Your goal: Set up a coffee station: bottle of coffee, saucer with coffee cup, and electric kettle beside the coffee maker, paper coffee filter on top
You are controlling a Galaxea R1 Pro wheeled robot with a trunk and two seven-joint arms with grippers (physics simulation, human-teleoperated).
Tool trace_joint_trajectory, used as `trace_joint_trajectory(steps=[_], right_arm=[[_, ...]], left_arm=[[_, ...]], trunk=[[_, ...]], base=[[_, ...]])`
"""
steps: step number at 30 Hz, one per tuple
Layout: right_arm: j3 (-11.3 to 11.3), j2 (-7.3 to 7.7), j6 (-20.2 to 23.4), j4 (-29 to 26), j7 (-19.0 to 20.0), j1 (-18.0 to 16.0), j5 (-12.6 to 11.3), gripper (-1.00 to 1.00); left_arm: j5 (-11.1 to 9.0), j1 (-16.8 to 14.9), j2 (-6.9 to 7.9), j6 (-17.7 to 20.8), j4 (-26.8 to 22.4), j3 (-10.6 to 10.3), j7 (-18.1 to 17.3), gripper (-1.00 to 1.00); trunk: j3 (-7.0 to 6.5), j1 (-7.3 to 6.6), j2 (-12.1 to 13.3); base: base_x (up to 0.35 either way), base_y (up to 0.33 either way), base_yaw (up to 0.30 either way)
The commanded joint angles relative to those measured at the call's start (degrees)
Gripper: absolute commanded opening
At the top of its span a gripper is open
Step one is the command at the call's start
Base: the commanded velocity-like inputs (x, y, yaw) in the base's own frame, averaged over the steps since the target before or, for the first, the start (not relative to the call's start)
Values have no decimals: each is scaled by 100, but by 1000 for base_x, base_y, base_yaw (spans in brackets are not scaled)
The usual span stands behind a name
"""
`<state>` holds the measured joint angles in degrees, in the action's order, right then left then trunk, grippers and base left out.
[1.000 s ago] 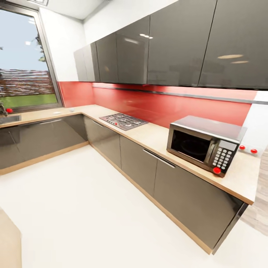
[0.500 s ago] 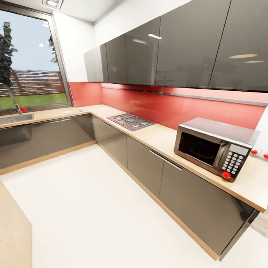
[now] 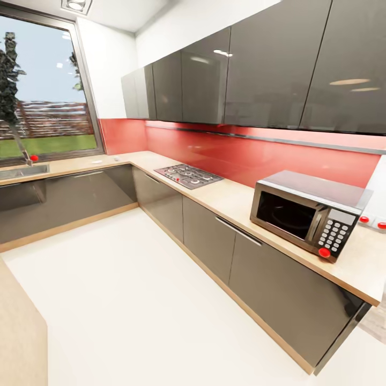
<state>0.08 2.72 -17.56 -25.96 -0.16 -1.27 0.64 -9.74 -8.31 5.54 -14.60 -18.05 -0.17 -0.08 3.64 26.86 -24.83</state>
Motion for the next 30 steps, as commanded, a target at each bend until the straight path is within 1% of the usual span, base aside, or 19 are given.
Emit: trace_joint_trajectory(steps=[1, 5, 9, 16, 20, 26, 30], right_arm=[[1, 1, -17, 3, -2, -4, 7, 100], [1, 2, -12, -2, 1, -4, 5, 100], [1, 25, -15, -27, 6, -4, -1, 100], [-4, 27, -19, -29, -6, -4, -2, 100], [-20, 33, -19, -24, -10, -4, -2, 100], [-25, 36, -19, -32, -10, -4, -4, 100], [-26, 36, -25, -32, -10, -4, -3, 100]], left_arm=[[-28, -4, 0, -16, 3, -6, -1, 100], [-28, -4, 0, -16, 3, -2, -1, 100], [-31, -4, 0, -16, 3, -3, -1, 100], [-34, -4, 0, -26, 0, -7, -1, 100], [-36, -4, 0, -29, 2, -5, -1, 100], [-30, -4, 0, -27, 3, 6, -1, 100], [-28, -4, 0, -28, 3, 152, -3, 100]], trunk=[[-6, -20, 31], [-78, -107, 191], [-78, -107, 191], [-78, -107, 191], [-78, -107, 191], [-78, -107, 191], [-75, -107, 191]], base=[[0, 0, 0], [0, 0, 0], [0, 0, 42], [0, 0, 233], [5, 0, 64], [227, -89, 7], [327, -22, 90]])
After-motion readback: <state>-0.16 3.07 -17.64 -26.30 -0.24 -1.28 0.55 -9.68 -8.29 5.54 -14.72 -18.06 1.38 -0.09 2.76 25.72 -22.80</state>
